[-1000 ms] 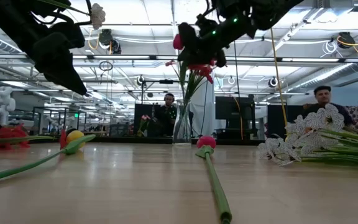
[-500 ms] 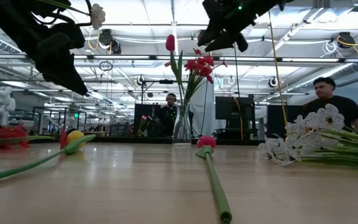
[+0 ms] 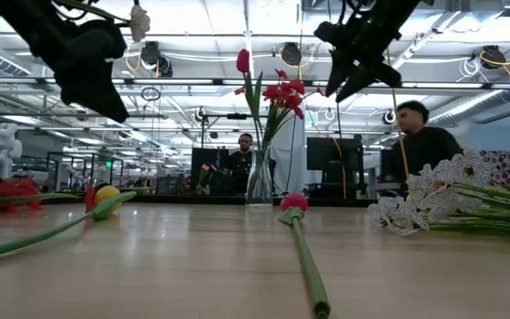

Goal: Sort flowers into vase by color
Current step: Put the red flowers into the transparent vase

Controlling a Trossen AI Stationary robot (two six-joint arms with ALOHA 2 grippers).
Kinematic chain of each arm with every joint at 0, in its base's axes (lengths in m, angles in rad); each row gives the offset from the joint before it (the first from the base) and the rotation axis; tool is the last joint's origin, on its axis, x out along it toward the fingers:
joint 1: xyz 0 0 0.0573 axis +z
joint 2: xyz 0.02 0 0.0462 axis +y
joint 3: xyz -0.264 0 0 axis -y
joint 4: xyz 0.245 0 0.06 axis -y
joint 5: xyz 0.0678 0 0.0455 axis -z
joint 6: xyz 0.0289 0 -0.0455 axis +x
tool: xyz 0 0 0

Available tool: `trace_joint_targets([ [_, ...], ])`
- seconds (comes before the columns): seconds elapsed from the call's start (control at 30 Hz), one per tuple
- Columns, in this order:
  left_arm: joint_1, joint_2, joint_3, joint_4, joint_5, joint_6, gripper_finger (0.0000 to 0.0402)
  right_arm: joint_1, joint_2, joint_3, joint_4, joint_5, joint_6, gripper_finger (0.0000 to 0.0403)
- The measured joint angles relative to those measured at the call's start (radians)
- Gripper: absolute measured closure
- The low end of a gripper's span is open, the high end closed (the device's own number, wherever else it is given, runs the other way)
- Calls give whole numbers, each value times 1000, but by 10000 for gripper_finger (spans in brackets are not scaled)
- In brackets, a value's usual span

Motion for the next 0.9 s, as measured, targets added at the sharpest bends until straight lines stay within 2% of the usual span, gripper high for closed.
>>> trace_joint_targets([
  [0.2, 0, 113, 141, -186, -14, -136, 297, 2, 3, 0, -139, 1, 52, 290],
  [0.37, 0, 186, 216, -240, -12, -219, 297, 2, 4, 0, -245, -29, 70, 319],
  [0.53, -8, 225, 261, -327, 37, -336, 297, 35, 0, -51, -240, -77, 53, 392],
  [0.7, -55, 246, 280, -407, 102, -535, 297, 95, -1, -146, -201, -85, 109, 397],
  [0.9, -131, 278, 280, -490, 222, -738, 297, 167, -1, -275, -77, -151, 171, 400],
])
